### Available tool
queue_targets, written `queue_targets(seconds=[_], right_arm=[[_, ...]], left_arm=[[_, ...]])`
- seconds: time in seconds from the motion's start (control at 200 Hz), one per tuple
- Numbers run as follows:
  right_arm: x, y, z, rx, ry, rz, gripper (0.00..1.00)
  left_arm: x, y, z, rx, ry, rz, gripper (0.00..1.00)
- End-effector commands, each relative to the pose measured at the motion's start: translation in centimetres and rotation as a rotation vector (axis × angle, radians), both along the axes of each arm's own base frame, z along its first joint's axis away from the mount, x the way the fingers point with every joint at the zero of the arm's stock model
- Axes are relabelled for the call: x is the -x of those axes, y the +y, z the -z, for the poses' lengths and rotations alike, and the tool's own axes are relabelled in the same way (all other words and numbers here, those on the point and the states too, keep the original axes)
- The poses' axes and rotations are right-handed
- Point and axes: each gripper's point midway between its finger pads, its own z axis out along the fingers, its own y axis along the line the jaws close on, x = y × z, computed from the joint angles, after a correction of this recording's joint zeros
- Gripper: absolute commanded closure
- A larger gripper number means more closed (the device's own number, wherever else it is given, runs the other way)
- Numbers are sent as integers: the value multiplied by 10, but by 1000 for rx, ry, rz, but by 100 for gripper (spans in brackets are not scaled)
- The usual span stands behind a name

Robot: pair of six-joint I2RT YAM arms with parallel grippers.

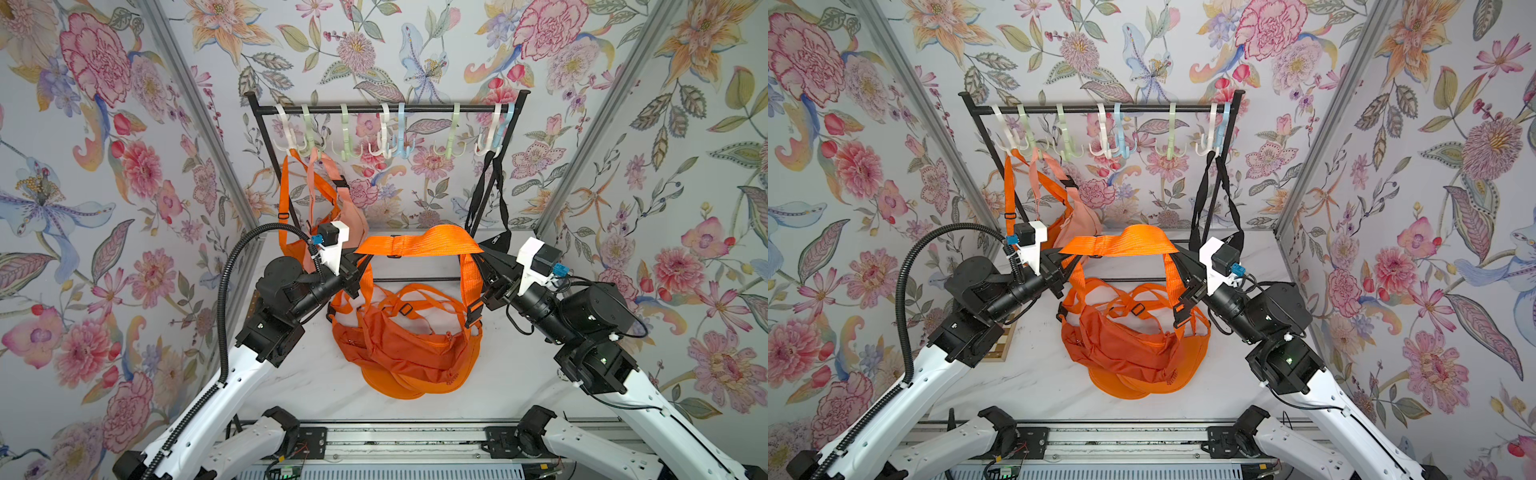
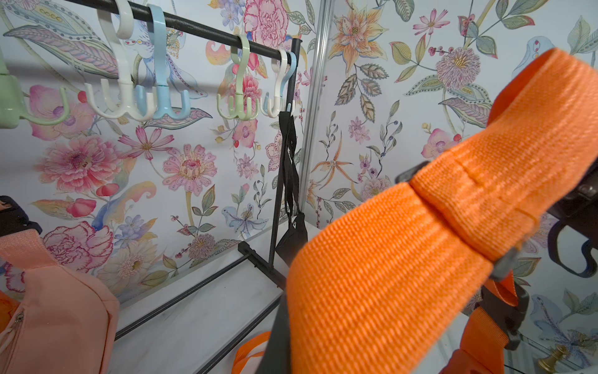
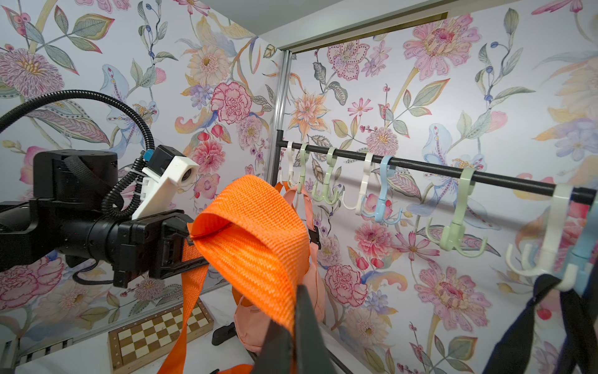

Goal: Take the bag off the hook
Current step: Place the bag inside the bag.

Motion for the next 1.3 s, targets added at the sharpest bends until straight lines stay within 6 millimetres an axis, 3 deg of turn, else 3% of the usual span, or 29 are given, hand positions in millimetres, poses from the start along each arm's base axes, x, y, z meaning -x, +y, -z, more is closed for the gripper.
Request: queue_targets(seconds=[0.0, 0.15, 0.275, 0.57, 0.911, 1.051, 1.296], right_arm=[[-29, -9, 28, 17, 82, 132, 100], [-66, -14, 86, -6, 193, 206, 100], [-103, -35, 133, -35, 288, 299, 100], [-169, -32, 210, 11, 450, 355, 100], [-210, -22, 288, 76, 598, 366, 100], [-220, -20, 316, 95, 648, 368, 98], [-239, -27, 365, 143, 705, 418, 91]], left_arm=[[-24, -2, 26, -2, 77, -60, 100], [-42, -18, 67, 9, 157, -30, 100], [-58, -22, 109, -29, 219, -65, 100], [-96, -38, 178, -111, 312, -102, 100], [-137, -58, 247, -163, 407, -122, 100], [-154, -56, 267, -187, 429, -149, 100], [-186, -41, 323, -242, 519, -216, 100]])
